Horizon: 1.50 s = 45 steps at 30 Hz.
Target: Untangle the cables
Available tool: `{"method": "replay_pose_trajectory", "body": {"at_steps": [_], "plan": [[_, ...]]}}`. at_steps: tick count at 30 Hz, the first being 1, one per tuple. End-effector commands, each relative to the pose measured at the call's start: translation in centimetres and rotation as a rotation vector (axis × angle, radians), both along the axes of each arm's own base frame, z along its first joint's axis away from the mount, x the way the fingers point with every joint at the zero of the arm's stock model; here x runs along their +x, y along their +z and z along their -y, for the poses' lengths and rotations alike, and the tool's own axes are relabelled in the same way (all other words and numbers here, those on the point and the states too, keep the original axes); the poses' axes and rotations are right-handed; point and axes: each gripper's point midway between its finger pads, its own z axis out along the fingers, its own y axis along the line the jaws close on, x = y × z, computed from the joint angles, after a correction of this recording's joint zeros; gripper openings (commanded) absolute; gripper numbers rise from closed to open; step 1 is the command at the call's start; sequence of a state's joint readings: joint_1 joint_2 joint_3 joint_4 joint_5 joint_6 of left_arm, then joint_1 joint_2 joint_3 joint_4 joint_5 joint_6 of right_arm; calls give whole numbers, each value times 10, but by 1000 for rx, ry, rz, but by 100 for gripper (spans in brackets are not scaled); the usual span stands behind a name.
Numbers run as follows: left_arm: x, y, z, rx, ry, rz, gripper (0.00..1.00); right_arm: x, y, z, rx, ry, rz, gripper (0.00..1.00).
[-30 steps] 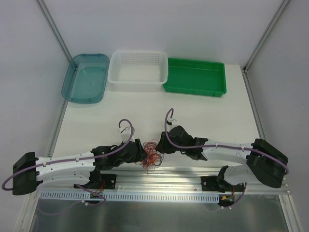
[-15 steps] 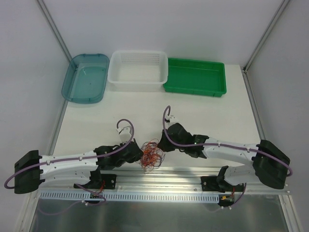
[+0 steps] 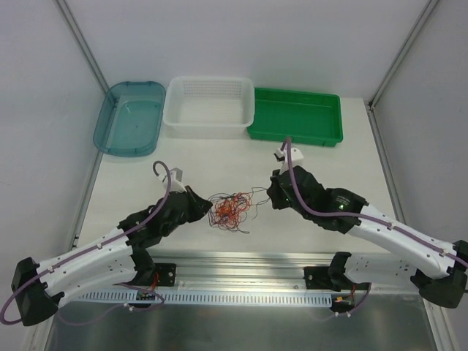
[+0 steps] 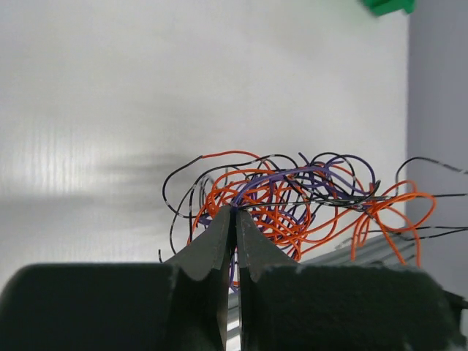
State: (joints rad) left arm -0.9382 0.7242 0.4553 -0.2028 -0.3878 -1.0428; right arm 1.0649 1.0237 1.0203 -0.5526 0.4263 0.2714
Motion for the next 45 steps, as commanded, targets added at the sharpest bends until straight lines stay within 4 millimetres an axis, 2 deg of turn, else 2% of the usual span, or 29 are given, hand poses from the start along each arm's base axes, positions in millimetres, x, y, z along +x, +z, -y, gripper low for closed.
{"method": "replay_pose_trajectory", "body": {"at_steps": [1,5,7,8,10,14,15,17,18,19,20,21,22,24,25,26,28,29,31,32,33,39,42,45], "plan": [[15,1,-38,201,27,12,0,17,51,78,-146,-173,153,1],[35,25,-60,284,79,20,0,17,74,116,-107,-258,197,1],[42,33,-73,332,106,20,0,14,80,127,-85,-275,209,1],[48,46,-73,338,113,37,0,13,84,134,-68,-295,217,1],[53,61,-73,356,103,63,0,10,82,132,-49,-275,203,3],[50,65,-54,324,0,47,0,6,45,115,-65,-222,86,6],[45,61,-45,299,-52,27,0,4,23,108,-81,-203,33,6],[39,47,-37,292,-103,-15,0,5,9,89,-19,-182,-4,8],[31,41,-30,271,-152,-40,0,-4,-15,74,-4,-105,-74,12],[27,33,-26,259,-170,-61,0,-8,-22,60,33,-63,-103,22],[23,31,-22,244,-191,-72,0,-11,-20,38,99,9,-108,28],[20,29,-19,233,-207,-79,0,-13,-35,28,84,40,-136,34],[15,30,-14,202,-225,-79,0,-19,-37,15,91,90,-136,41],[11,38,-6,167,-251,-60,0,-22,-37,-6,108,152,-128,46],[9,49,-1,131,-262,-42,0,-26,-44,-19,103,186,-142,48],[9,56,2,111,-266,-26,0,-25,-34,-36,175,221,-124,49],[10,74,6,74,-266,10,0,-28,-39,-52,230,253,-136,50],[8,81,10,50,-284,19,0,-25,-34,-67,289,269,-123,50],[7,91,11,20,-279,30,0,-26,-37,-79,342,274,-130,51],[6,92,12,10,-282,29,0,-22,-28,-92,394,290,-95,51],[6,95,13,1,-281,32,0,-28,-26,-100,417,332,-101,51],[0,93,19,-42,-279,0,0,-47,-18,-140,453,490,-69,56],[-1,90,19,-43,-273,-7,0,-58,-10,-152,455,568,-32,59],[-1,89,21,-48,-274,-15,0,-65,-12,-159,414,618,4,59]]}}
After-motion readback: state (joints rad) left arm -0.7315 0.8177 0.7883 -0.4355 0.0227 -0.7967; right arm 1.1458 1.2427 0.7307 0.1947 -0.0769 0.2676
